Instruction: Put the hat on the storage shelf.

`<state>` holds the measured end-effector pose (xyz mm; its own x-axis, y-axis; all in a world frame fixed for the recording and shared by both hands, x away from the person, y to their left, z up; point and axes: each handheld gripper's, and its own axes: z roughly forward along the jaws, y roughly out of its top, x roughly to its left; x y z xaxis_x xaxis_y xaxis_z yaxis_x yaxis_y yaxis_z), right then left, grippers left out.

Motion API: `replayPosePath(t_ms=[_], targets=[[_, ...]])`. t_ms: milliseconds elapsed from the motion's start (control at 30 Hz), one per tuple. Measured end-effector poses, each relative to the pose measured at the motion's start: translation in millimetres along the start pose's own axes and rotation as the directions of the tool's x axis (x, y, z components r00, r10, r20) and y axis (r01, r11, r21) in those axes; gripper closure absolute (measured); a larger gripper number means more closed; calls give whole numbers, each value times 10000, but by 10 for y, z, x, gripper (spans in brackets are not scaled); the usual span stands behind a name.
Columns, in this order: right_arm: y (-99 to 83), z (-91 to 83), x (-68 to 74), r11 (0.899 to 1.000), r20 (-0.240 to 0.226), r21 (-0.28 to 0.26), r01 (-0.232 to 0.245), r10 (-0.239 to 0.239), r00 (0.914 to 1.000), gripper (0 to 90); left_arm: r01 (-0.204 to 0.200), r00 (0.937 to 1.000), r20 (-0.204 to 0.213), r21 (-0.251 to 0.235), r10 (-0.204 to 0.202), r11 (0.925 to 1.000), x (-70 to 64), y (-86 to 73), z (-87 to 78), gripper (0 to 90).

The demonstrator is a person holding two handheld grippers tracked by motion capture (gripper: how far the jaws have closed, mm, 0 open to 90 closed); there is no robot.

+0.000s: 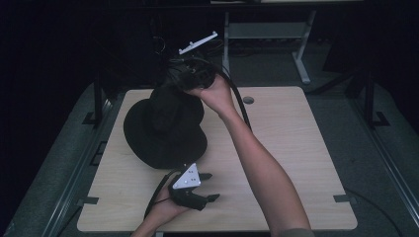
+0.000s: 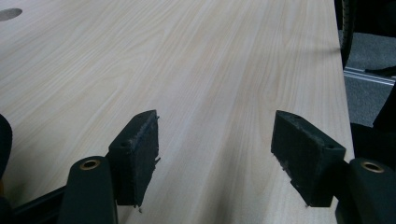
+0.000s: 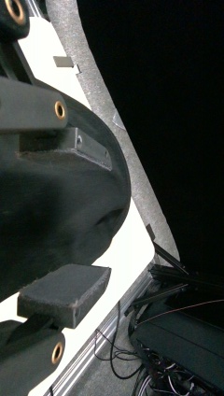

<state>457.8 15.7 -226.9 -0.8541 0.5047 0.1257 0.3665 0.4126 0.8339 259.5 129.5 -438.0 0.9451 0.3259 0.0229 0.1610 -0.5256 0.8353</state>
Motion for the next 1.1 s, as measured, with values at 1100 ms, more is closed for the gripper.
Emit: replayPosePath(t_ms=[1100], targets=[[-476,-664,-311,9970,276,-403,-665,677,9973,267,395,9990,-231,35,-394,9992,57,-34,11,256]])
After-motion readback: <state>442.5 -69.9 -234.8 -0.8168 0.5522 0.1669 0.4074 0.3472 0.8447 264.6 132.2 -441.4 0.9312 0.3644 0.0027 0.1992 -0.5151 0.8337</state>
